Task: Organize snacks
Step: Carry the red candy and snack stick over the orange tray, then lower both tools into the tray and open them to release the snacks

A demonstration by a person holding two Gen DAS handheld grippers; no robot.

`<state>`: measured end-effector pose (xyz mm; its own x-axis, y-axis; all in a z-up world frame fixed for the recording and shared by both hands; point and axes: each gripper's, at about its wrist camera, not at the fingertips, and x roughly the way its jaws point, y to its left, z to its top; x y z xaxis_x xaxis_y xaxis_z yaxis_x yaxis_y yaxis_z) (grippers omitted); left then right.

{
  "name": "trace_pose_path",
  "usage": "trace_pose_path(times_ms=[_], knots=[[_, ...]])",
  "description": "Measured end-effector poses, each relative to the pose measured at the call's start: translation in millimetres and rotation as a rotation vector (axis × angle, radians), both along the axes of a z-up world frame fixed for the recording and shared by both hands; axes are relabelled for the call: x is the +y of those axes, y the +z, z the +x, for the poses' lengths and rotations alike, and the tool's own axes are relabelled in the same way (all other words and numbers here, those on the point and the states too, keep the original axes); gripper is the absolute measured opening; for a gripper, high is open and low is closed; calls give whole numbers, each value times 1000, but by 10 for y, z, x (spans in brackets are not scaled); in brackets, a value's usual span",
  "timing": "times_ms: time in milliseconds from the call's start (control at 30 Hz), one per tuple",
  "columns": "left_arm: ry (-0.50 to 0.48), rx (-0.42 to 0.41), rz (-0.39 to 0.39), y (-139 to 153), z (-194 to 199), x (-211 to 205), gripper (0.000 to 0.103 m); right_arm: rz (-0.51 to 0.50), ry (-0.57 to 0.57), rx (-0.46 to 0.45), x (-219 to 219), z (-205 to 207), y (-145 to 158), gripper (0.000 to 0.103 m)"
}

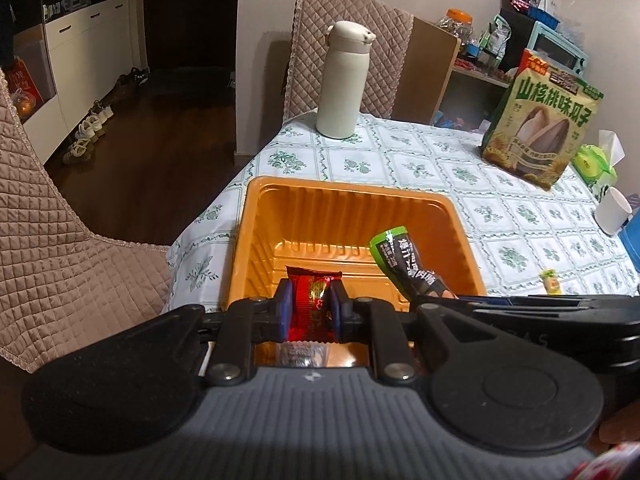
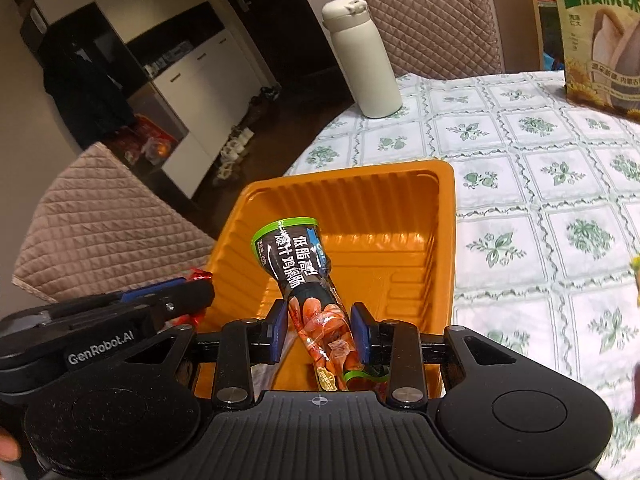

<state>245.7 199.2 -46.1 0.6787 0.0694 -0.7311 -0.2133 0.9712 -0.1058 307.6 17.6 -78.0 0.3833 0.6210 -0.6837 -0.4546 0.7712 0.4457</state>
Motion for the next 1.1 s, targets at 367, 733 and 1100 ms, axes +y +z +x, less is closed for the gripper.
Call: trace_pose_path(times_ms=[367, 733, 1100], knots=[[7, 29, -11, -135, 157, 80, 18, -73, 1, -38, 171, 238, -153, 35], [4, 38, -19, -174, 186, 76, 18, -73, 9, -68, 193, 350, -172, 48], [-20, 20, -19, -133, 254, -10, 18, -83, 22, -111, 105, 301, -57, 48]])
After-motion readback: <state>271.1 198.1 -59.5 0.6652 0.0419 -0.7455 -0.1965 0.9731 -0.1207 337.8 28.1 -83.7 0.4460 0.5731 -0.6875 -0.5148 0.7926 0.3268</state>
